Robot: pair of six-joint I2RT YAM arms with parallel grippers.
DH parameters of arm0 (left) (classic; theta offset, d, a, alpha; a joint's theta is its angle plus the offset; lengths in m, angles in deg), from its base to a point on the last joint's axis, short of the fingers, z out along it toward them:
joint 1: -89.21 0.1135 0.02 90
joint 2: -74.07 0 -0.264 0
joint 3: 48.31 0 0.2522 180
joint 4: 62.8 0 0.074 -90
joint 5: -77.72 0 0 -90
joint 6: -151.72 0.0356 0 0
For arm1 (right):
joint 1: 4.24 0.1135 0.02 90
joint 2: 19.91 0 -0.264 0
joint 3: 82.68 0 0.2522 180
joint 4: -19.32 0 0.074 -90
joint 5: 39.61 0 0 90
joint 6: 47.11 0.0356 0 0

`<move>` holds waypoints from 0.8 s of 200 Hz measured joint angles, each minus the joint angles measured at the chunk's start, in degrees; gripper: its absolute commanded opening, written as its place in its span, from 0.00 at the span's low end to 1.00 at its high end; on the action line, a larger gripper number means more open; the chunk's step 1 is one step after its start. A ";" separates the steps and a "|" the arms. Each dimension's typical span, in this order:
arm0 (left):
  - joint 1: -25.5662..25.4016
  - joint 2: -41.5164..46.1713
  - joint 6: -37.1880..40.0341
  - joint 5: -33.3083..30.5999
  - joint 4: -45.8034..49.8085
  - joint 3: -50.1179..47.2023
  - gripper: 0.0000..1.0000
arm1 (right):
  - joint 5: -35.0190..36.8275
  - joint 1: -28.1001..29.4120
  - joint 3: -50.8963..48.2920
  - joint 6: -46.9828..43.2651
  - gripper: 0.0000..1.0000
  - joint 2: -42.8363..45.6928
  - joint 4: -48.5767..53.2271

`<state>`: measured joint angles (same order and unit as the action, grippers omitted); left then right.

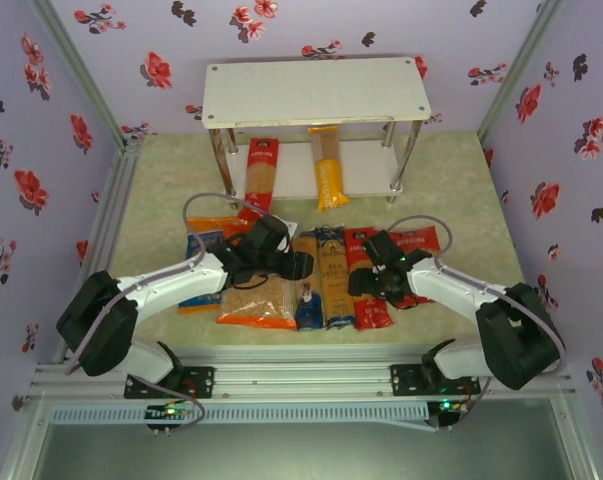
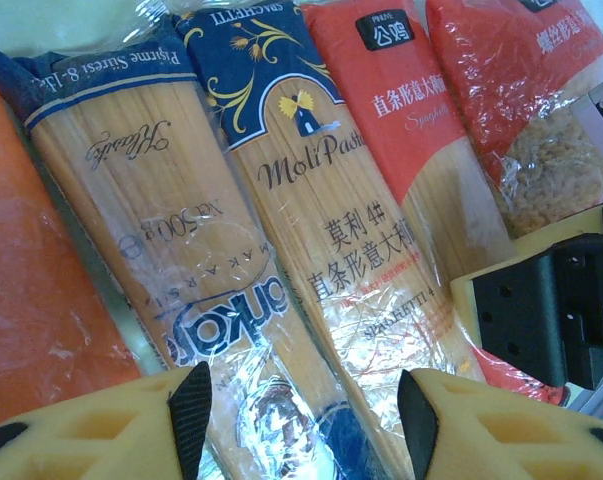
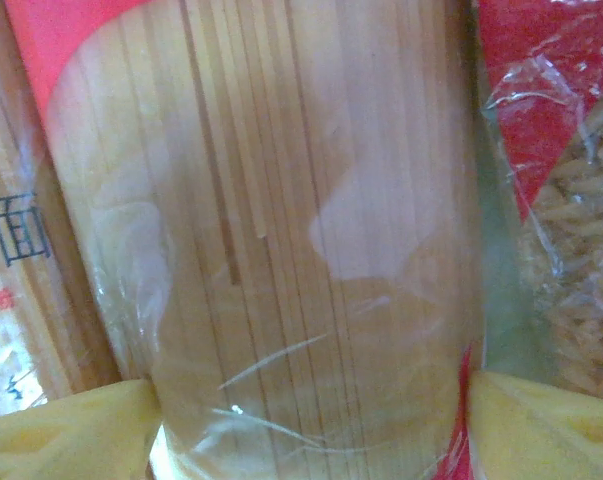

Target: Place and organize the pasta boxes and bags onto the shelf

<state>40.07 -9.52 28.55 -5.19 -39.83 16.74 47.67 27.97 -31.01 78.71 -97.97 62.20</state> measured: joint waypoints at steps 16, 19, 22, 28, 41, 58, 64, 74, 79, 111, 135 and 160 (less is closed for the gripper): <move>0.07 0.00 -0.22 0.00 -0.04 -0.09 0.55 | 0.39 0.11 1.01 0.00 0.79 -1.27 0.92; 0.09 0.00 -0.28 0.00 -0.04 -0.09 0.55 | 0.42 0.11 1.18 0.00 0.79 -1.46 1.05; 0.09 0.00 -0.37 0.00 -0.04 -0.11 0.55 | 0.39 0.11 1.36 -0.02 0.78 -1.70 1.22; 0.11 0.00 -0.42 0.00 -0.11 -0.15 0.55 | 0.39 0.13 1.60 -0.02 0.76 -2.01 1.40; 0.22 0.11 -0.48 0.00 -0.24 -0.46 0.55 | 0.37 0.24 1.92 0.00 0.71 -2.56 1.62; 0.46 0.33 -0.63 -0.02 -0.22 -0.85 0.55 | 0.35 0.33 2.25 -0.17 0.65 -3.10 1.68; 0.55 0.37 -0.68 0.02 -0.24 -0.87 0.55 | 0.28 0.33 2.32 -0.20 0.62 -3.39 1.68; 0.63 0.48 -0.81 0.00 -0.24 -0.87 0.55 | 0.13 0.33 2.47 -0.17 0.59 -3.58 1.68; 0.68 0.57 -0.81 0.02 -0.24 -0.90 0.55 | 0.11 0.33 2.58 -0.17 0.56 -3.72 1.73; 0.79 1.27 -0.81 0.00 -0.24 -0.90 0.54 | -0.07 0.39 3.39 -0.57 0.37 -3.89 2.45; 0.94 2.01 -0.83 0.02 -0.26 -1.42 0.54 | -0.07 0.44 4.11 -0.85 0.24 -3.08 3.28; 1.20 2.58 -0.83 0.00 -0.26 -1.99 0.53 | 0.04 0.44 4.39 -0.85 0.00 -2.01 3.80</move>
<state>41.27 -6.94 27.72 -5.19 -40.09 14.75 47.71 28.41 -26.62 77.85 -99.98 66.01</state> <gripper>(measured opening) 0.534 0.273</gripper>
